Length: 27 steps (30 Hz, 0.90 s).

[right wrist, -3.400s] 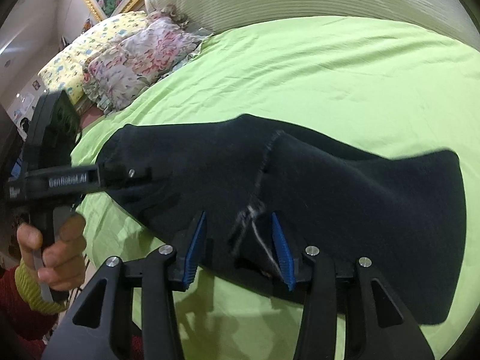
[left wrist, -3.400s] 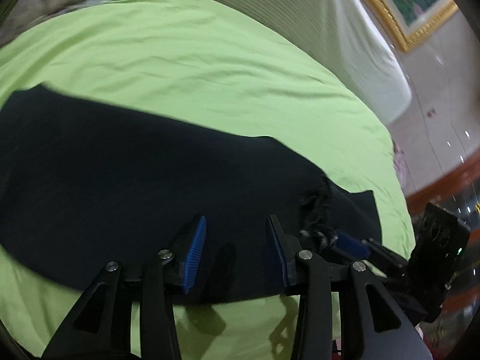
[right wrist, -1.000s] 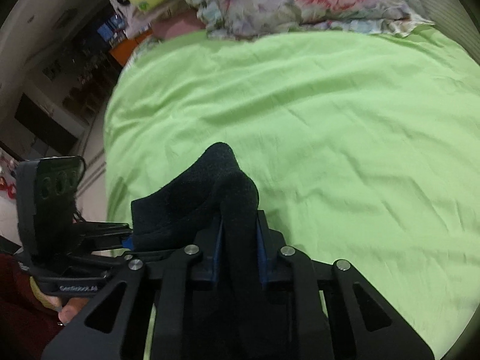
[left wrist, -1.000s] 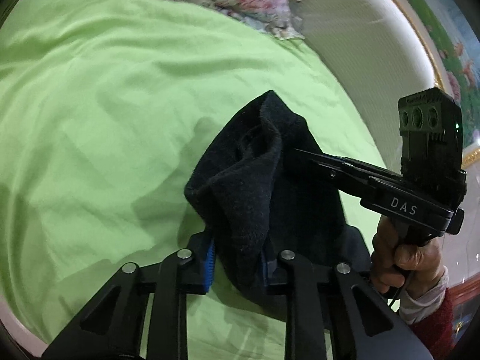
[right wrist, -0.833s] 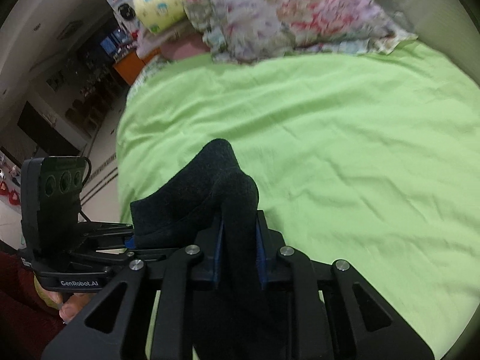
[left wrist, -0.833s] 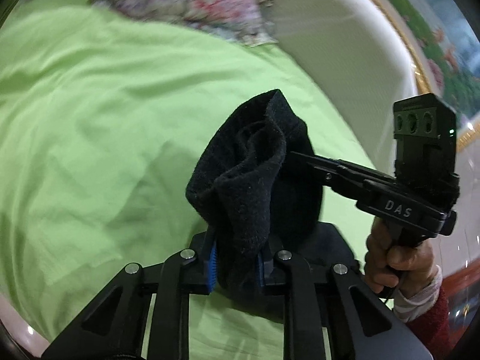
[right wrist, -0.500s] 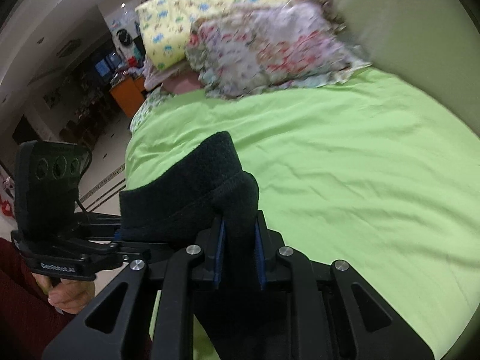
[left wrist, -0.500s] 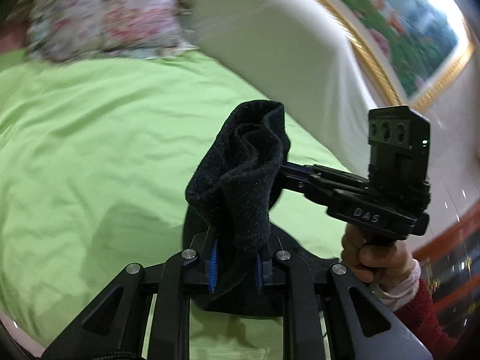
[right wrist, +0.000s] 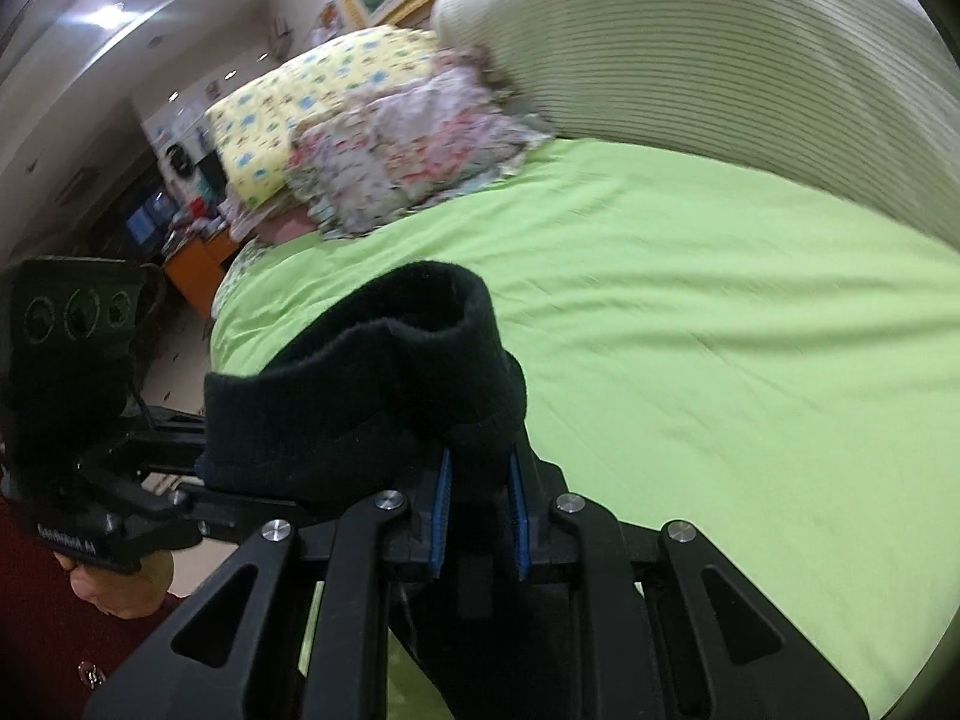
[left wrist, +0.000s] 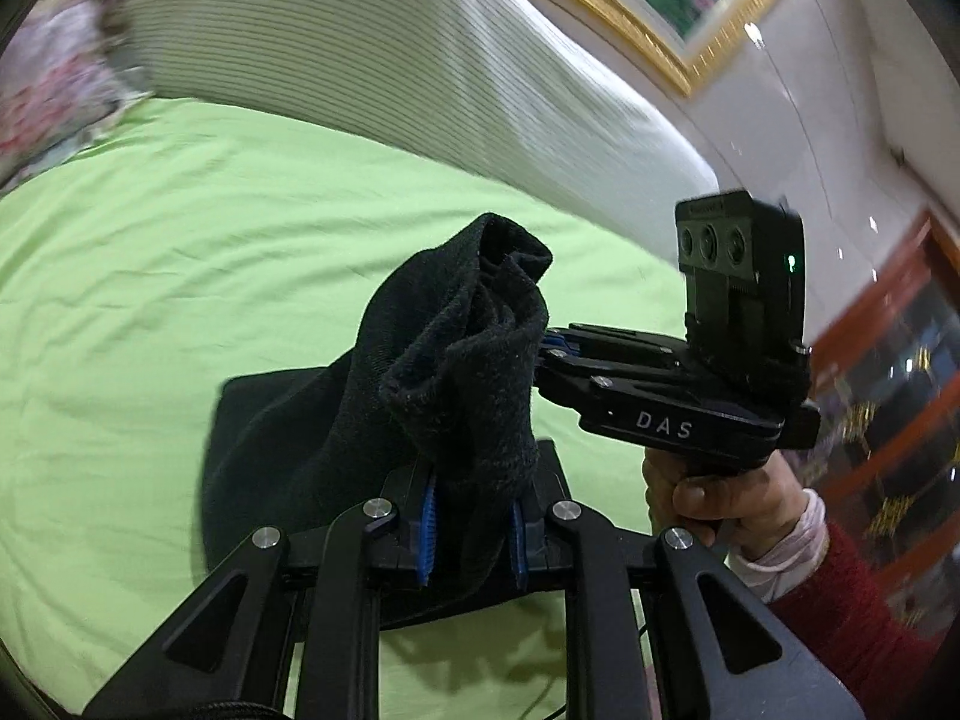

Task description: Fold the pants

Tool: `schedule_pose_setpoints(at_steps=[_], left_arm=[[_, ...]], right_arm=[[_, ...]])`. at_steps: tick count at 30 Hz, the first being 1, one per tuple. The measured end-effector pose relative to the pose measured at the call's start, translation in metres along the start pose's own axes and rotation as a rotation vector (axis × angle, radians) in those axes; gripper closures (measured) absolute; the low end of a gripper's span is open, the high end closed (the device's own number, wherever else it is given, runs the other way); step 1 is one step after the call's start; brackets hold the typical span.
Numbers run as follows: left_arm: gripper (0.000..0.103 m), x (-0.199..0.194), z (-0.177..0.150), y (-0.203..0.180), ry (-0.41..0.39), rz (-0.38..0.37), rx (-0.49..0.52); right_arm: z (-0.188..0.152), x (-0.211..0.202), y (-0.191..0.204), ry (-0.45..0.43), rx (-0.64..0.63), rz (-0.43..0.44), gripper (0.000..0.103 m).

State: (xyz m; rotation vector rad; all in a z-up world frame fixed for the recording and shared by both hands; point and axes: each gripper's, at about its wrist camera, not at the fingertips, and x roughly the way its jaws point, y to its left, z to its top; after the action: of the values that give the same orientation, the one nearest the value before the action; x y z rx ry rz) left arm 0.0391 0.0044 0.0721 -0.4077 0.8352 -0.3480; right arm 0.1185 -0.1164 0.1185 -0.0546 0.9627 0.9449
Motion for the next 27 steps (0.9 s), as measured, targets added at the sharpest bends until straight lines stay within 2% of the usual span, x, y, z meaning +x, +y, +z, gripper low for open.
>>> schedule_pose_setpoints(at_steps=[3,10,17,24,27], left_arm=[[0.085,0.024,-0.005,-0.015,0.049,-0.019,0.018],[0.085,0.061,-0.020,-0.032,0.121,-0.003,0.063],[0.084,0.092,-0.025,-0.041,0.172,-0.015,0.095],[0.074,0.117,-0.030,-0.037,0.242,-0.036,0.109],[0.060,0.119,-0.031,-0.037,0.263,-0.070,0.104]], right_arm=[[-0.020,-0.011,-0.016,-0.015,0.047,-0.012,0.085],[-0.054,-0.015,-0.039,-0.017,0.127,-0.031,0.085],[-0.078,-0.019,-0.050,0.007,0.181,-0.113,0.083],[-0.097,-0.035,-0.056,0.017,0.233,-0.238,0.083],[-0.105,-0.044,-0.057,0.023,0.266,-0.274,0.083]])
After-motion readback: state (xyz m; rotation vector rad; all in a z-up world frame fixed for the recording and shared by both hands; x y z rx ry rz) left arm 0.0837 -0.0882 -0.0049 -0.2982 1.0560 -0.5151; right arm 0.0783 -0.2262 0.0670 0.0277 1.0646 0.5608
